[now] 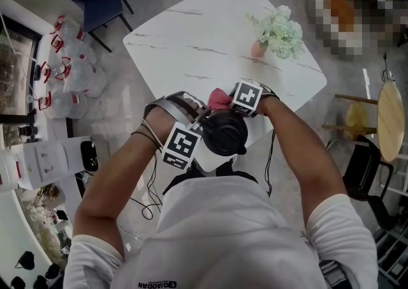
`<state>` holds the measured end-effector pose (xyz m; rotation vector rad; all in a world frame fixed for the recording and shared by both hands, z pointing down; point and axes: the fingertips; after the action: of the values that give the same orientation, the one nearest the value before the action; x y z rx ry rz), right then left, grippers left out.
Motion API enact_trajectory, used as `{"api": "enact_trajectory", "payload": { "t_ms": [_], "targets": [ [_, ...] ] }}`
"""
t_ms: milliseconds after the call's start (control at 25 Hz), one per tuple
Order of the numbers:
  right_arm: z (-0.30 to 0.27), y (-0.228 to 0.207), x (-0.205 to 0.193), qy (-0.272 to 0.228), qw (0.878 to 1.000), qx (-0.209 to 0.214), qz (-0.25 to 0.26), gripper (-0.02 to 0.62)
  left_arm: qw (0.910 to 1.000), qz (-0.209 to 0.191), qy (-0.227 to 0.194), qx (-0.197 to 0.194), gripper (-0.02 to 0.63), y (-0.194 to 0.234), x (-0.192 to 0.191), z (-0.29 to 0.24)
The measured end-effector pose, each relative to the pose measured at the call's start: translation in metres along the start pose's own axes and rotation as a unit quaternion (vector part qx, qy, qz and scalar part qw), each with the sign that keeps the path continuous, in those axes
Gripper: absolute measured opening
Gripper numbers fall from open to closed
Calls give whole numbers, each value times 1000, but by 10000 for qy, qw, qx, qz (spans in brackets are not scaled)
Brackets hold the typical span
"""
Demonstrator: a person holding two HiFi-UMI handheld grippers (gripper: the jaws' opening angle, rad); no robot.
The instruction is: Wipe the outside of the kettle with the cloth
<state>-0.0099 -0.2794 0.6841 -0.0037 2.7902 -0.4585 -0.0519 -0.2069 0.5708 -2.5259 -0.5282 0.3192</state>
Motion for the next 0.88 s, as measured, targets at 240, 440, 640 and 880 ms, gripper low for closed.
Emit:
{"api": "enact_trajectory", "payload": {
  "t_ms": [240,440,640,880],
  "targets": [
    [15,-6,8,-490,9985,-220,-130,98,9997,166,-42,-155,112,-2,-8,-5],
    [55,-12,3,-1115,9901,-636,-575,98,9986,320,-97,-410,112,-3,-11,-12],
    [90,-11,-23,-1357,9787,-1145,-1035,100,9968,412,-130,-671,115,-2,-14,-19],
    [107,13,-51,-1470,9679,-1438,-1445,100,9943,475,-191,-936,115,0,-13,-24]
  ]
}}
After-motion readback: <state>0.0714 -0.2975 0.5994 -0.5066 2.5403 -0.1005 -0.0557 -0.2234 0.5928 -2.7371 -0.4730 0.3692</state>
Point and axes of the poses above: the fingertips, and each gripper's own axes: z backward along the fingers, y to its left, x out of its top, and after that the axes turned 6 degrees about x, right-handed
